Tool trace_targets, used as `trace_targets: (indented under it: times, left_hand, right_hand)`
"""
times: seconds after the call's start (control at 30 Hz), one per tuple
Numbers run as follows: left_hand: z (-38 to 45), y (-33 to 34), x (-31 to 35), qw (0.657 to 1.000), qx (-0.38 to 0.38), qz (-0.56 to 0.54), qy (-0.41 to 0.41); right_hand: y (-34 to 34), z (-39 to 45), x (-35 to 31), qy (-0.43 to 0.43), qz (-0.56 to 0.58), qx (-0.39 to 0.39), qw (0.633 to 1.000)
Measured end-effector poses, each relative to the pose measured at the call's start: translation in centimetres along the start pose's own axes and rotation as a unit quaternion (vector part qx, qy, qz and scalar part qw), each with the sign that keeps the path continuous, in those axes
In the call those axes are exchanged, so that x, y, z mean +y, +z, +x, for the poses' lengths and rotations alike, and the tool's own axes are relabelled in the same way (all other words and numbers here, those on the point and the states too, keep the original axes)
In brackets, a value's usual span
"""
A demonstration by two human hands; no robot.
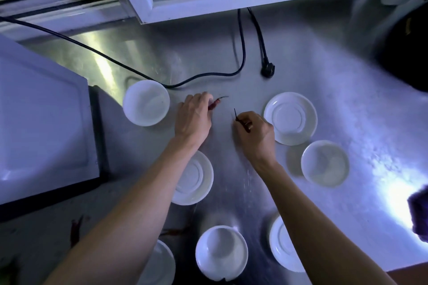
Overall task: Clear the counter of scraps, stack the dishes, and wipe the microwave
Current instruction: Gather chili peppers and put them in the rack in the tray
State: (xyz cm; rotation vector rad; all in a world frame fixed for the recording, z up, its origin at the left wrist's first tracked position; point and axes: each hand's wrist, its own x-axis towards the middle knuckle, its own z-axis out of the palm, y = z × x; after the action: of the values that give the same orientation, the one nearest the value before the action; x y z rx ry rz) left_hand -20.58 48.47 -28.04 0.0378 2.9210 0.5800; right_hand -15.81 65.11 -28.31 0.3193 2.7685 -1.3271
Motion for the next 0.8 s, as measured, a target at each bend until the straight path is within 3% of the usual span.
trace_targets:
  times: [0.23,0.53,0.8]
  left_hand:
    - [-1.2,-0.5,0.3,0.998,-0.044,0.022,-0.028]
    - [-8.6,-4.9,0.6,0.999,-0.005,-0.035,-0.041]
    - [-16.9,-5.9,-1.1,0.992,0.046,-0.046,-0.111]
  right_hand:
    - [-0.8,-0.5,-0.6,0.003,0.013,-0.009,1.000]
    - [-2.9,-4.0,-2.1,-0.035,0.006,-0.034,0.999]
    - [-2.5,-8.5,-3.2,-0.099,0.000,-0.076,0.992]
